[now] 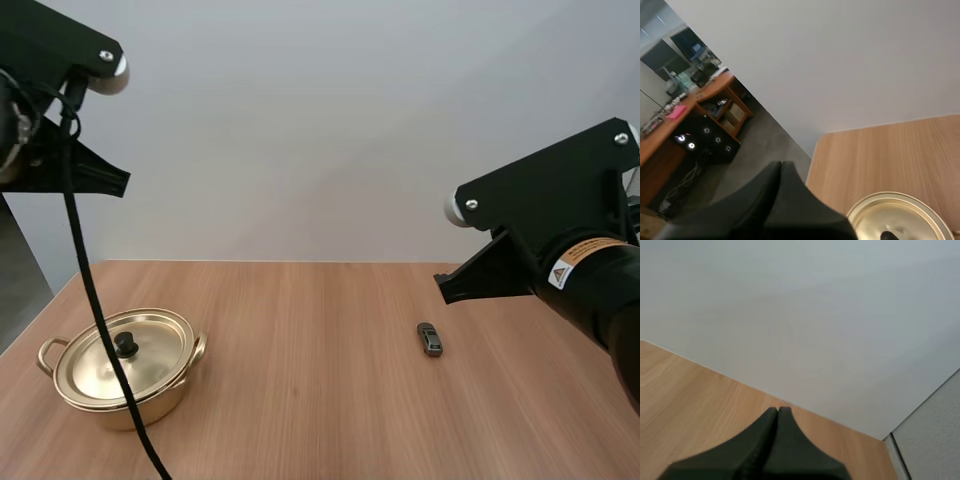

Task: Open the pot, put the car inside, and close it

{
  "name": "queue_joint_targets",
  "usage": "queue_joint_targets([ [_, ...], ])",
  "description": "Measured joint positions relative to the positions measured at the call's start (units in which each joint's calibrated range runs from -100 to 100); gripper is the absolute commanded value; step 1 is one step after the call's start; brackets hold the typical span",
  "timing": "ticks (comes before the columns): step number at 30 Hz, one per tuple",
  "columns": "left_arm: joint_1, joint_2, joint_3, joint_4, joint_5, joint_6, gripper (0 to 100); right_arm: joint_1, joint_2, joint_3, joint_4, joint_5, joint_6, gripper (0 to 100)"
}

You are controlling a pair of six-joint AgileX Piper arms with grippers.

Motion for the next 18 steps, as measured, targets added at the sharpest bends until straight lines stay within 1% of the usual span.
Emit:
queue_joint_targets([
  [3,0.3,5.61,0.0,-3.21,1.04,0.59,0,0.7,0.0,0.0,1.78,3.61,0.0,0],
  [5,0.3,9.15,0.0,-3.63,2.47,0.47,0,1.09,0.0,0.0,2.7,4.9,0.0,0],
  [9,0.3,16.7,0.0,-1.34,4.99,1.39,0,1.56,0.0,0.0,3.77,6.78,0.0,0],
  [10,0.3,18.7,0.0,-0.93,5.64,1.39,1,1.62,0.0,0.0,3.93,6.97,0.0,0],
  [11,0.3,20.66,0.0,-0.81,6.28,1.39,5,1.69,0.0,0.0,4.41,6.97,0.0,0],
  [13,0.3,24.06,0.0,-1.4,6.26,1.39,19,1.69,0.0,0.0,5.0,7.38,0.0,0],
  [16,0.3,25.99,0.0,-2.0,7.27,1.39,49,1.69,0.21,0.0,5.77,7.8,0.0,0],
  [18,0.3,26.1,0.0,-2.24,7.7,1.39,72,1.69,0.21,0.0,6.46,7.8,0.0,0],
])
